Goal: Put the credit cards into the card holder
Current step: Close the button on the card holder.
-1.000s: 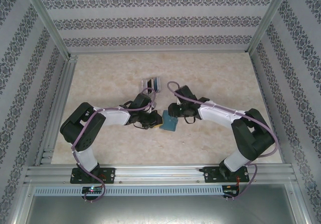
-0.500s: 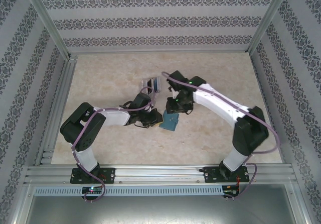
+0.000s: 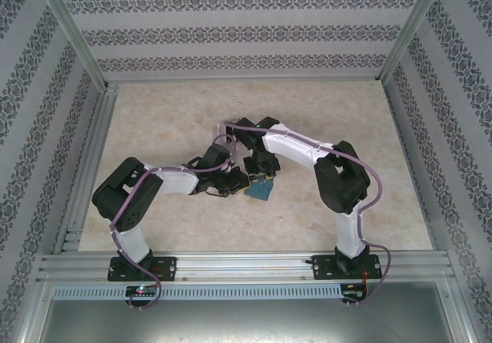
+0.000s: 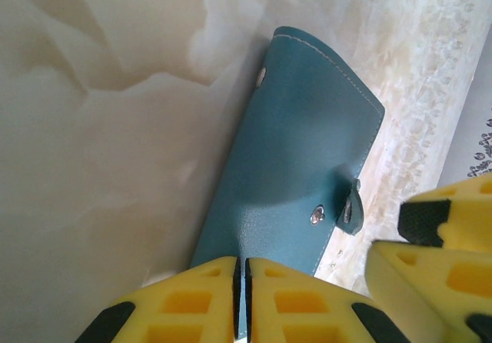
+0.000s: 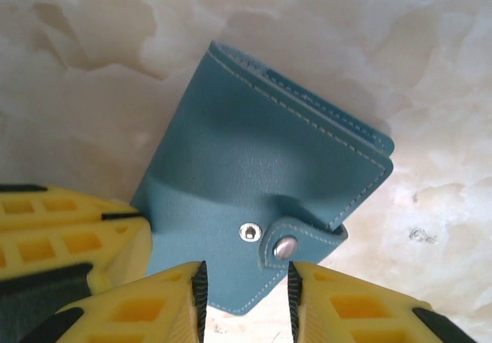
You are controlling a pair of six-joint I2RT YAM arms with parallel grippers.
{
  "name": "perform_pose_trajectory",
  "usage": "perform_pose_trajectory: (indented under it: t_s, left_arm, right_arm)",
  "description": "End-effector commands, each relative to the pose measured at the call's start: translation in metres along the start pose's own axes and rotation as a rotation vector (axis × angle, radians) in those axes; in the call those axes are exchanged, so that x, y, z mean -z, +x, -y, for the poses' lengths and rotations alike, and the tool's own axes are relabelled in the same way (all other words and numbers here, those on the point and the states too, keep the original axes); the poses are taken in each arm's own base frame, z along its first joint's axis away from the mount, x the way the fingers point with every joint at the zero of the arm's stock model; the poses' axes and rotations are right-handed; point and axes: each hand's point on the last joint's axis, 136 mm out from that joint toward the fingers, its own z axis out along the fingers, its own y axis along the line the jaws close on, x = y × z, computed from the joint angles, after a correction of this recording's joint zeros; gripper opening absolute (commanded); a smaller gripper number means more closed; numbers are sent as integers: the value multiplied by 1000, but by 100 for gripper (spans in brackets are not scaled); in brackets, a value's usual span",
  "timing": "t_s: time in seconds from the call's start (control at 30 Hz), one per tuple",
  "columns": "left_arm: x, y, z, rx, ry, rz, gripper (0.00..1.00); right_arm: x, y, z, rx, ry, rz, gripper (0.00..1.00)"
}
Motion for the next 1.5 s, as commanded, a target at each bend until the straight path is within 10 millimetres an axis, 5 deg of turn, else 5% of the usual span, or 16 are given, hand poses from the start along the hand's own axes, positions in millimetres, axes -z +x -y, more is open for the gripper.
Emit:
perform_pose_trajectory:
  t_s: [0.0,0.67,0.93,1.17,1.47]
  left_arm:
    - [-2,0,4,-6,19,11,13]
    - [-1,0,5,-11,23,16,13]
    - [-1,-1,6,-13,22,18,13]
    - [-2,-2,7,-6,32,21,13]
    - [-5,1,10,-10,42,9,13]
  right_arm:
    - [-3,2,6,-7,69,-11,34]
    - [-15,2,14,9,151,-47,22]
    - [-2,1,14,13,142,-17,4]
    - [16,3,8,-13,37,93,0]
    - [-2,4,-5,-16,-21,87,0]
